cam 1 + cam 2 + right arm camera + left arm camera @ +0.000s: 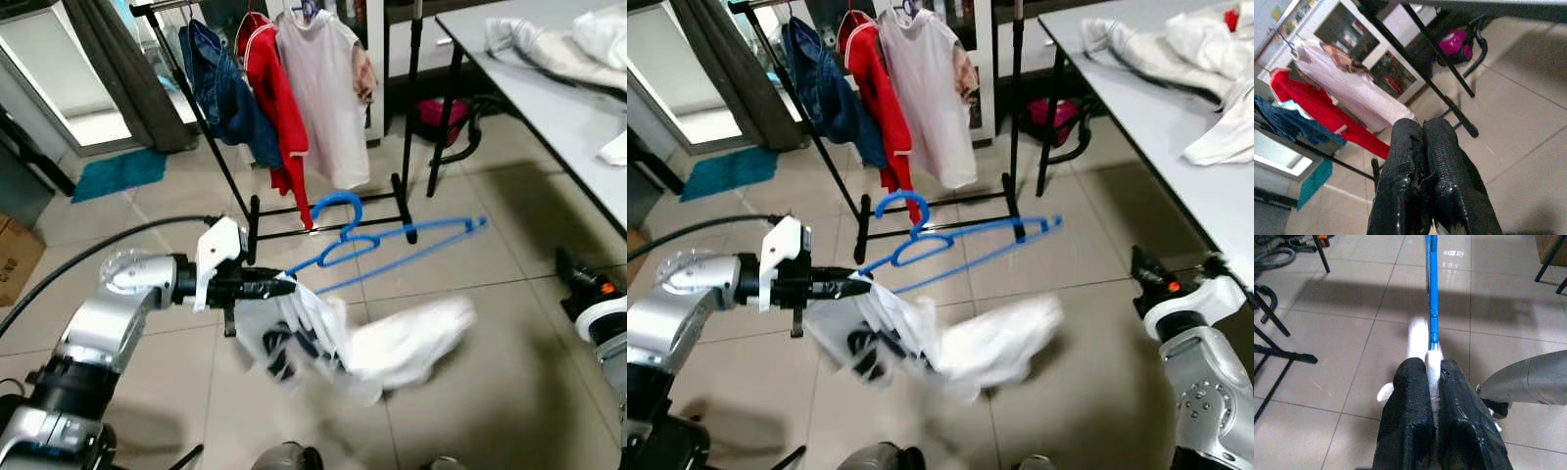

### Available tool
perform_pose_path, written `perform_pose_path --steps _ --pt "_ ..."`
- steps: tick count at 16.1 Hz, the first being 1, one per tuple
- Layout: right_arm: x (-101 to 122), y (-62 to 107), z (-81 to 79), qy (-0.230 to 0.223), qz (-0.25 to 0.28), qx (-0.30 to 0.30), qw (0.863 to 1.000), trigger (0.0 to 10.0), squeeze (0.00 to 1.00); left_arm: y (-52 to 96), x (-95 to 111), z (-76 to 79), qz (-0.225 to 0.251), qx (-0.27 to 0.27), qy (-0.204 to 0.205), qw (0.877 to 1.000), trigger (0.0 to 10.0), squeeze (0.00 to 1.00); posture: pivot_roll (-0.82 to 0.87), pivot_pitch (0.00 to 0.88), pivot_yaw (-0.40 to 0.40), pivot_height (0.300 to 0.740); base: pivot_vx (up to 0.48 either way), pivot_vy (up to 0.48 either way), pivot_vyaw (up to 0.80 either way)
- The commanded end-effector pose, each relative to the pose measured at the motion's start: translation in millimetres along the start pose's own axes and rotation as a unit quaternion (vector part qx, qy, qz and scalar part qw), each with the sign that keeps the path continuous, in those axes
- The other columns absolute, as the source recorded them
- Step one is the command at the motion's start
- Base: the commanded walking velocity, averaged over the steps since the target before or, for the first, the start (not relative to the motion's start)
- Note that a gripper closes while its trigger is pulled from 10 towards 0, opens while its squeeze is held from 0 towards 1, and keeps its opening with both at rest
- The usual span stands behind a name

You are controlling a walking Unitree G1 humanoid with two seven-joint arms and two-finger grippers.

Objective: Hang hanger

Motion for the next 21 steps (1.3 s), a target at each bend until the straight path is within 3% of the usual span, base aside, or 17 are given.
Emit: perform_pose_path --steps 1,2,3,4,5,6,7,8,12,16,21 --pt "6 -5.8 -9.3 -0.009 0.020 0.013 1.000 0.0 0.00 12.5 5 -2.3 0.001 0.027 -0.017 0.999 0.0 0.00 0.00 0.010 0.151 0.740 0.000 0.000 0.00" --pt "7 -7.5 -10.0 -0.011 0.022 0.012 1.000 0.0 0.00 14.0 5 -0.8 0.002 0.031 -0.016 0.999 0.0 0.00 0.00 0.010 0.148 0.740 0.000 0.000 0.00" --pt "-3 -8.5 -27.5 0.015 -0.019 0.067 0.997 0.0 0.00 15.1 6 -2.0 0.007 0.041 -0.014 0.999 0.0 0.00 0.00 0.007 0.140 0.740 0.000 0.000 0.00" --pt "-8 -8.3 -34.0 0.024 -0.037 0.088 0.995 0.0 0.00 14.8 6 -2.7 0.008 0.043 -0.015 0.999 0.0 0.00 0.00 0.005 0.134 0.740 0.000 0.000 0.00" --pt "-25 -5.9 -45.2 0.057 -0.089 0.125 0.987 9.7 0.00 12.9 9 -5.0 0.010 0.043 -0.020 0.999 0.0 0.00 0.00 0.005 0.132 0.740 0.000 0.000 0.00" --pt "-44 -3.4 -49.9 0.097 -0.139 0.142 0.975 10.0 0.00 9.9 14 -7.1 0.017 0.039 -0.023 0.999 0.0 0.00 0.01 0.013 0.130 0.740 0.000 0.000 0.00" --pt "-62 -0.6 -52.9 0.119 -0.179 0.157 0.964 10.0 0.38 5.7 19 -8.6 0.022 0.029 -0.026 0.999 0.0 0.00 0.00 0.017 0.133 0.740 0.000 0.000 0.00" --pt "-74 -0.5 -55.7 0.118 -0.200 0.169 0.958 10.0 1.00 0.8 21 -10.9 0.021 0.015 -0.028 0.999 0.0 0.00 0.00 0.021 0.138 0.740 0.000 0.000 0.00" --pt "-102 2.8 -72.2 0.155 -0.256 0.225 0.927 10.0 1.00 -18.9 22 -14.0 0.019 -0.031 -0.017 0.999 0.0 0.00 0.00 0.049 0.154 0.740 0.000 0.000 0.00" --pt "-107 6.0 -87.8 0.169 -0.252 0.283 0.910 10.0 1.00 -33.6 38 -6.5 0.056 -0.095 -0.009 0.994 0.0 0.00 0.02 0.104 0.146 0.740 0.000 0.000 0.00" --pt "-112 19.9 -95.5 0.232 -0.256 0.346 0.872 10.0 1.00 -23.4 51 -12.4 0.049 -0.147 -0.023 0.988 0.0 0.00 0.03 0.140 0.161 0.740 0.000 0.000 0.00"
Point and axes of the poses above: a point about 5 cm out from each wrist's last joint towards the gripper, its own y axis pointing back from the gripper into the wrist, its own x axis along the axis of the wrist's last joint, z = x × y, the point moved 2 cm from there along -y, pointing out of the wrist towards the gripper, and after that the axes turned 4 degrees about -y, right-handed, at the moved point
